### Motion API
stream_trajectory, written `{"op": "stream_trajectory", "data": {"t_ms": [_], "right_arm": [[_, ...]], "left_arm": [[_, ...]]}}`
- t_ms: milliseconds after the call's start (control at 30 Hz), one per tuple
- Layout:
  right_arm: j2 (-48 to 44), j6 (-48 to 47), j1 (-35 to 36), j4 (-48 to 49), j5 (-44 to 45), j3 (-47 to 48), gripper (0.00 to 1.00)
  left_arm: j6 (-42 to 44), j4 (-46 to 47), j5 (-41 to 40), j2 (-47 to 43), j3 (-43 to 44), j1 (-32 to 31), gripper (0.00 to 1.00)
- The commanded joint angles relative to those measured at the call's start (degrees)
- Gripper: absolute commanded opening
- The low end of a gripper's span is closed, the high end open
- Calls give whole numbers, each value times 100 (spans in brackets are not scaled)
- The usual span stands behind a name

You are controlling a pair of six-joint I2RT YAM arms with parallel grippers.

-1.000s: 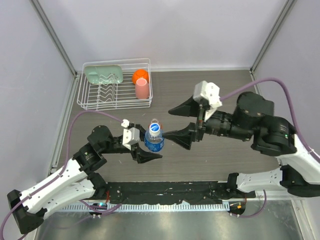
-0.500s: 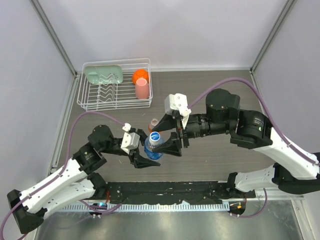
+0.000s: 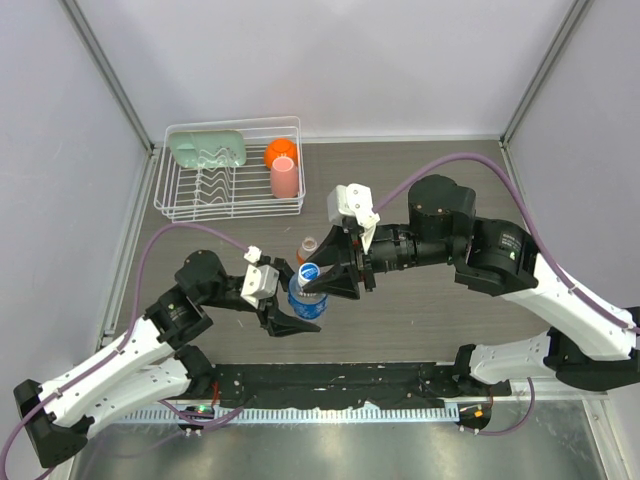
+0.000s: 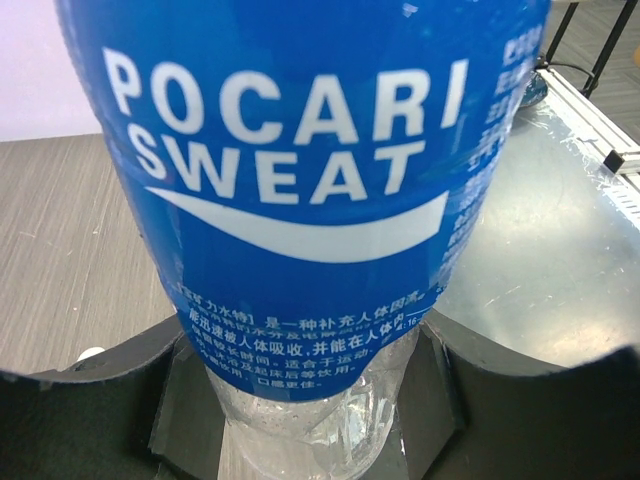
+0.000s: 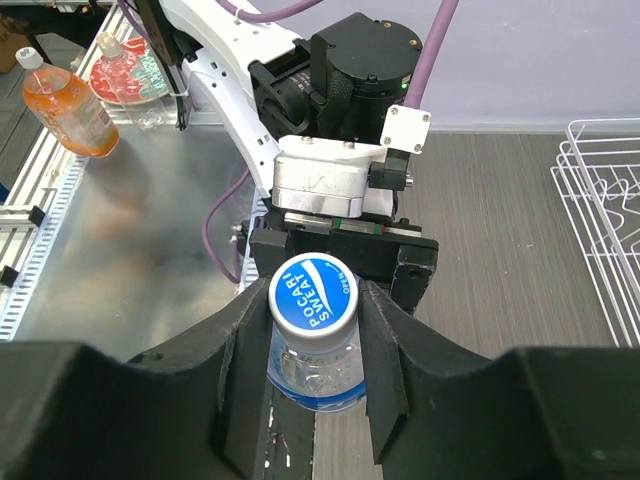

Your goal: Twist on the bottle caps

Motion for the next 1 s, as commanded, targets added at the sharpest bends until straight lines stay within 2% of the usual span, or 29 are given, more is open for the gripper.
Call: {"op": "stream_trajectory", "data": {"t_ms": [0,233,333,367,633,967], "right_arm": [[-61,69,-32,312,-109,49,43],[-8,77,-49,294,-92,75,36],[62,69,-50,189,22,75,26],[97,60,-50,93,75,84,20],[256,86,-50,-268,620,-3,2],[273,262,-50,-443,1261,-144,1]], "left_arm": [[-77,117,-71,-113,149,22,0],[-103,169,-256,-113,131,22,0],[-235,284,-616,-78,132,30,0],[-288,310,-817,-78,140,22,0],[-191,478,-1890,-34,219,30,0],[-139,636,-2673,-52,219,39,0]]}}
